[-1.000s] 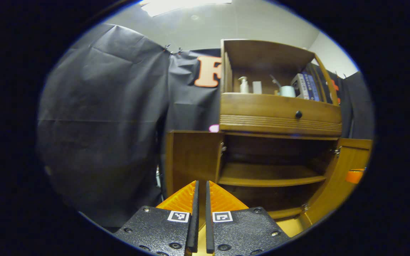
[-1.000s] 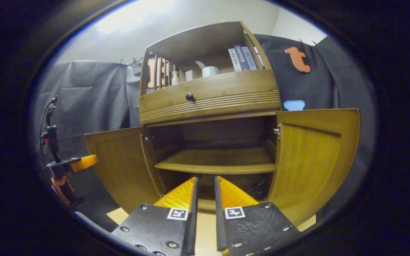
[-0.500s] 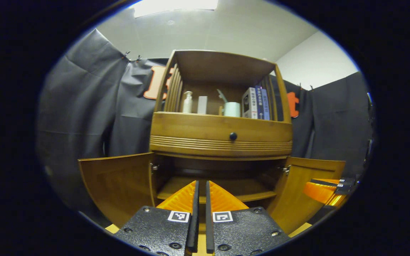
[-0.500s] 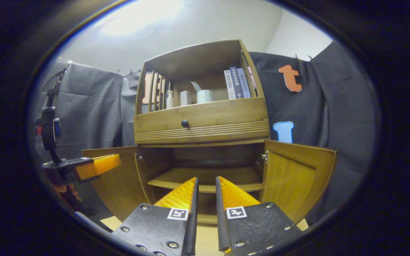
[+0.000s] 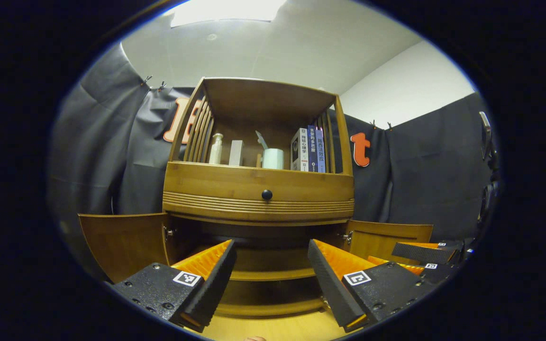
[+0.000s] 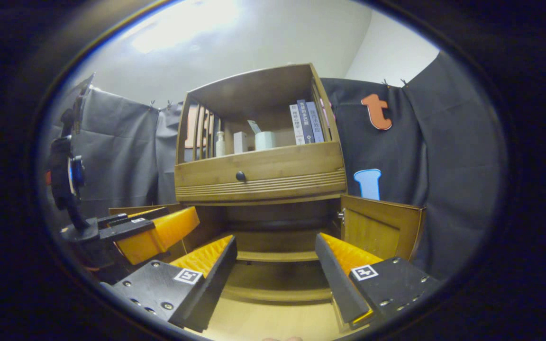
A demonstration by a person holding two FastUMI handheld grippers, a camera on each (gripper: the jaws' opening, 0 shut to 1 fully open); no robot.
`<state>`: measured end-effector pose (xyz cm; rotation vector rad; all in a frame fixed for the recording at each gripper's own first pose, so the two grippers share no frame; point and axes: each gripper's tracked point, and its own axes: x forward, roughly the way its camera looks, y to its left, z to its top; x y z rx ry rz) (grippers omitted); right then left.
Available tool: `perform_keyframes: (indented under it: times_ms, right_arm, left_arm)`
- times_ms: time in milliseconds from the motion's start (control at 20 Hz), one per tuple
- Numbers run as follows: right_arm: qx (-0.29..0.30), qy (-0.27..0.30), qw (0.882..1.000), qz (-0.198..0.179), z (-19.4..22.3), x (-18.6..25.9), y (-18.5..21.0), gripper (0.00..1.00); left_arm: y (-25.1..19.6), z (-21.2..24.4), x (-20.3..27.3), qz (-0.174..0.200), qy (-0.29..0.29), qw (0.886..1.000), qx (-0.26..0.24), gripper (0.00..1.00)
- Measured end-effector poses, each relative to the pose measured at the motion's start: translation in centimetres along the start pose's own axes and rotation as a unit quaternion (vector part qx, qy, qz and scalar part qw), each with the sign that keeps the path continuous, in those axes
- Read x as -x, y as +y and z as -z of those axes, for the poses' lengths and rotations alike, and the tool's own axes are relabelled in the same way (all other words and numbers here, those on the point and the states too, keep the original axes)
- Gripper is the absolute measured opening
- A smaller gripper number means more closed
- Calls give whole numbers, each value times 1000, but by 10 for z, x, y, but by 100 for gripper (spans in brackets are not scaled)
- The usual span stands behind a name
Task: Open the right door of the double-door shoe cabinet with the right hand, and open the left door with the left hand.
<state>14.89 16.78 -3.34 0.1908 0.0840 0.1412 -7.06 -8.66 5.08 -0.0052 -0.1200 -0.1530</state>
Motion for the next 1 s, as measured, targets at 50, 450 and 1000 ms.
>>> perform_keyframes:
  times_ms: [50,450,1000]
  right_arm:
    - [2,-3,1000,3,-2,0,-1,98]
    - [18,-12,998,59,-6,23,-12,100]
    - [51,-23,966,251,-10,112,-75,98]
  left_arm:
    - [-3,0,-1,6,-5,1000,-4,94]
    - [-43,10,-13,87,4,996,19,93]
    - [-156,27,9,281,20,958,51,92]
